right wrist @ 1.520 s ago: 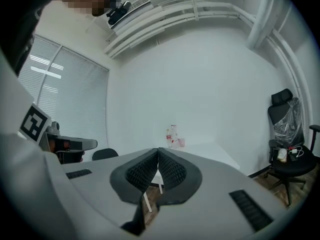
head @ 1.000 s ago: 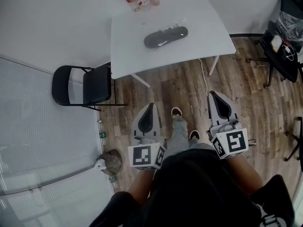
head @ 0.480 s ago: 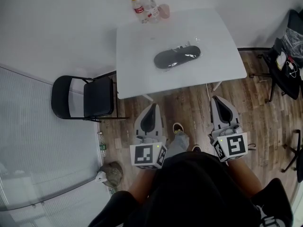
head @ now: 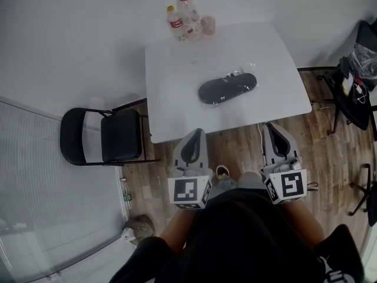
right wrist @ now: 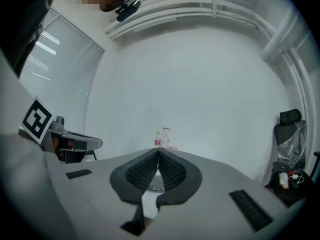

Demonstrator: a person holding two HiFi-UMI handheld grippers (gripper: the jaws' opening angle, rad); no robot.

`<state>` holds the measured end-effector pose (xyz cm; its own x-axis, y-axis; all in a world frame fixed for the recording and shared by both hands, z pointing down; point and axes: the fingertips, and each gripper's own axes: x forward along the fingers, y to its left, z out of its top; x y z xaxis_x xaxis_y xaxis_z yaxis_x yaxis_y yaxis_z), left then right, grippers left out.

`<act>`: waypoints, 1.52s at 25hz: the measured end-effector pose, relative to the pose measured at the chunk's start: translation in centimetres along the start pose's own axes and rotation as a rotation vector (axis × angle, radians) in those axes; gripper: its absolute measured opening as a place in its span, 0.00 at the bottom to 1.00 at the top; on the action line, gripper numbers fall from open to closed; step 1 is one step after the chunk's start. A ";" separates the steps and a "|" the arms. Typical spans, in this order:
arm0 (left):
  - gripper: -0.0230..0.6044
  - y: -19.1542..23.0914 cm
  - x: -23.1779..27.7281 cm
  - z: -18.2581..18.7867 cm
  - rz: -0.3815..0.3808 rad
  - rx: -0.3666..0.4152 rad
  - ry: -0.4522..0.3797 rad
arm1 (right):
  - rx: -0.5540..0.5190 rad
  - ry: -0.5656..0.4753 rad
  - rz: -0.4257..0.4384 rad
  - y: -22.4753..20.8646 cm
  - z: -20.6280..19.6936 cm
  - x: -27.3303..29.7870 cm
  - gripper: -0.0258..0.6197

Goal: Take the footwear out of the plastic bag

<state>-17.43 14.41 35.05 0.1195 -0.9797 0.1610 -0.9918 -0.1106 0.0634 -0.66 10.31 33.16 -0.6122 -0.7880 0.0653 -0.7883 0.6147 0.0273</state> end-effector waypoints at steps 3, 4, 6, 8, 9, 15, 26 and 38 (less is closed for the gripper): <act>0.07 0.8 1.4 0.0 -0.016 -0.001 0.009 | -0.008 0.014 -0.015 0.0 -0.1 1.1 0.07; 0.07 1.1 1.8 0.0 -0.019 0.000 0.013 | -0.010 0.019 -0.019 -0.1 -0.2 1.4 0.07; 0.07 1.3 2.6 -0.1 -0.026 0.001 0.024 | -0.007 0.028 -0.026 -0.4 -0.3 2.1 0.07; 0.07 1.5 3.8 -0.1 -0.035 0.003 0.035 | -0.005 0.034 -0.030 -1.0 -0.3 3.1 0.07; 0.07 1.6 4.6 -0.1 -0.038 0.008 0.040 | -0.005 0.035 -0.030 -1.3 -0.4 3.7 0.07; 0.07 2.4 10.0 -1.5 -0.060 0.052 0.100 | -0.011 0.033 -0.016 -4.0 -1.1 8.5 0.07; 0.63 2.0 22.7 -14.3 -0.171 0.377 0.519 | -0.009 0.015 -0.017 -11.5 -0.7 17.3 0.07; 0.97 2.1 28.2 -23.8 -0.398 0.729 1.041 | -0.012 0.017 -0.006 -17.0 -1.2 21.5 0.07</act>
<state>-15.11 -9.50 63.16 0.0587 -0.3122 0.9482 -0.6396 -0.7410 -0.2044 -0.31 -17.06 35.32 -0.6059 -0.7913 0.0824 -0.7914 0.6101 0.0397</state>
